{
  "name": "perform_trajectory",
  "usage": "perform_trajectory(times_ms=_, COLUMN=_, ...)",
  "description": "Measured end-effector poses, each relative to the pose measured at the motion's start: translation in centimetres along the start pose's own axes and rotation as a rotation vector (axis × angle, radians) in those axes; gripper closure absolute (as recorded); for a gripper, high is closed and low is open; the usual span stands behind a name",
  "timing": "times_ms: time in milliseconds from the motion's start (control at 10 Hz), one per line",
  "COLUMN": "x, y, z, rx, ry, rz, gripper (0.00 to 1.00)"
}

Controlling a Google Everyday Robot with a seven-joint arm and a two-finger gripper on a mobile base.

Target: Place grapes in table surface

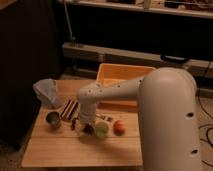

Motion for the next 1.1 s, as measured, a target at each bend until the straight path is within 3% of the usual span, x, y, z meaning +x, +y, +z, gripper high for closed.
perform_trajectory(times_ms=200, x=-0.3, y=-1.1, z=0.5, rx=0.007, ry=0.011, rz=0.006, gripper=0.36)
perform_trajectory(times_ms=500, x=-0.5, y=-1.8, z=0.5, rx=0.001, ry=0.007, rz=0.026, gripper=0.63)
perform_trajectory(times_ms=600, x=-0.8, y=-1.8, z=-0.3, rx=-0.017, ry=-0.022, rz=0.048, gripper=0.74)
perform_trajectory(times_ms=800, x=-1.8, y=-1.0, z=-3.2, rx=-0.054, ry=-0.078, rz=0.065, gripper=0.95)
perform_trajectory(times_ms=1000, x=-2.7, y=0.2, z=-6.9, rx=-0.084, ry=-0.121, rz=0.069, gripper=1.0)
perform_trajectory(times_ms=1100, x=-3.2, y=0.7, z=-9.9, rx=-0.096, ry=-0.148, rz=0.077, gripper=1.0)
